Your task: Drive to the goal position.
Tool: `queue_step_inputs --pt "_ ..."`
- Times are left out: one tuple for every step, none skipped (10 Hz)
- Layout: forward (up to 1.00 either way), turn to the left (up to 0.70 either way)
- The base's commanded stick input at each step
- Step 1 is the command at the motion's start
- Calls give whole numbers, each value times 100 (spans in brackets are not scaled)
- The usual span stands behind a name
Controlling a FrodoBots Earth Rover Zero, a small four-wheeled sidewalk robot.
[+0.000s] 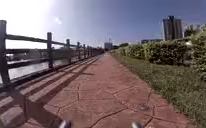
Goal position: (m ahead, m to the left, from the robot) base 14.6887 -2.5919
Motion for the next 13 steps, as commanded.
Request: queue_step_inputs --pt "50 0" --pt "50 2" --pt "50 7" --pt "50 49" --pt "50 50" --pt "50 38" --pt "50 8" --pt "50 0" --pt "50 12" --pt "50 3" --pt "50 0" --pt "50 0" --pt "50 0"
